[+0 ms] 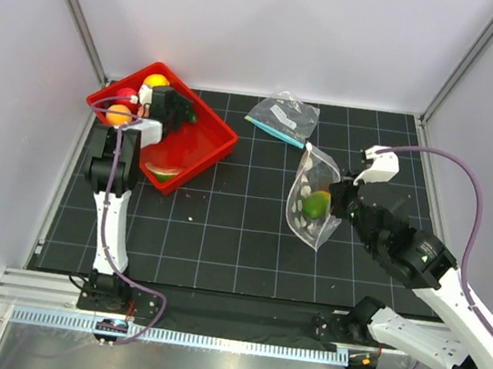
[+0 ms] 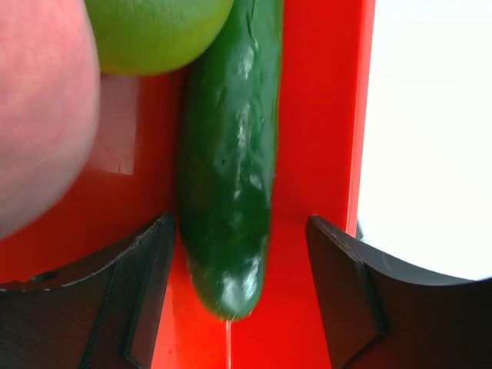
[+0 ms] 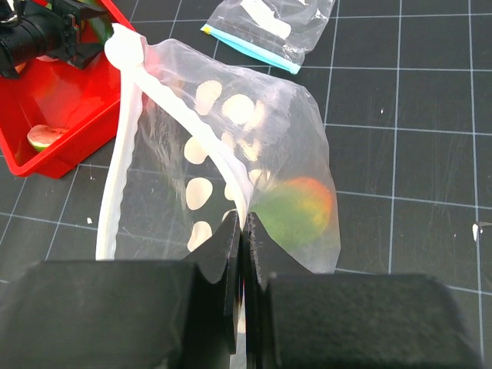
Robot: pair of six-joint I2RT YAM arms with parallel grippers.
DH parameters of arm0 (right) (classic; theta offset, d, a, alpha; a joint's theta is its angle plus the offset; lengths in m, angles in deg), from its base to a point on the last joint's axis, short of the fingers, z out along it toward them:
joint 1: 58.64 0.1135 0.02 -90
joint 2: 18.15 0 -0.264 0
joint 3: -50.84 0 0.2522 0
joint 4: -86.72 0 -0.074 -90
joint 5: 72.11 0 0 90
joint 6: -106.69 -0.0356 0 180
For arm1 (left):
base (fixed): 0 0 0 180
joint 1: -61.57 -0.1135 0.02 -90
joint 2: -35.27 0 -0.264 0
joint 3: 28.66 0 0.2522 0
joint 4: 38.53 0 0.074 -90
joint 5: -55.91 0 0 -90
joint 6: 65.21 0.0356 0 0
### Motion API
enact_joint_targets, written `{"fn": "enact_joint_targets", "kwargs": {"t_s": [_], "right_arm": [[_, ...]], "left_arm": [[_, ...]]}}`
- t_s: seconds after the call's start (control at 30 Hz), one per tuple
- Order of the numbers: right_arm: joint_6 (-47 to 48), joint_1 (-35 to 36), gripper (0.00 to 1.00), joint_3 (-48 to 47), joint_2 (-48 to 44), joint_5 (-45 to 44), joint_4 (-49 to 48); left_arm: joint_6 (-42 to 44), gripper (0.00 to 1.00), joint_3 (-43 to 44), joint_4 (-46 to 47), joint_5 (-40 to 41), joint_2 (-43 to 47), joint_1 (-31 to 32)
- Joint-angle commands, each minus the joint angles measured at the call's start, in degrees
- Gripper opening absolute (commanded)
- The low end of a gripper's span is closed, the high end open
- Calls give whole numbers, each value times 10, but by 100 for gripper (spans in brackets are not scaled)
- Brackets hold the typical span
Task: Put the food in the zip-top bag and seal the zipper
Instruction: Pick up the fake vegetable from the bin.
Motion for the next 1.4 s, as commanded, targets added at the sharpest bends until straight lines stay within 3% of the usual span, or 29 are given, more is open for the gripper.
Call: {"fn": "enact_joint_targets", "kwargs": {"t_s": [0.0, 0.1, 0.2, 0.33, 0.97, 1.07, 1.37], "right_arm": [[5, -1, 1, 4, -15, -18, -38], [4, -1, 1, 7, -22, -19, -37], [3, -1, 1, 11, -29, -20, -36], [2, -2, 1, 12, -27, -18, -36], [-1, -1, 1, -45, 82, 44, 38], [-4, -1, 1, -57, 101, 53, 58], [-12, -1, 1, -62, 119, 38, 72]], "left_arm": [[-14, 72, 32, 24, -14, -26, -5], [-7, 64, 44, 33, -22, -38, -5], [-3, 47, 48, 51, -35, -44, -6], [21, 34, 28, 71, -57, -13, -6], [44, 23, -266, 258, -68, 259, 89], [64, 20, -333, 318, -46, 309, 127], [156, 13, -376, 334, 30, 410, 280]]}}
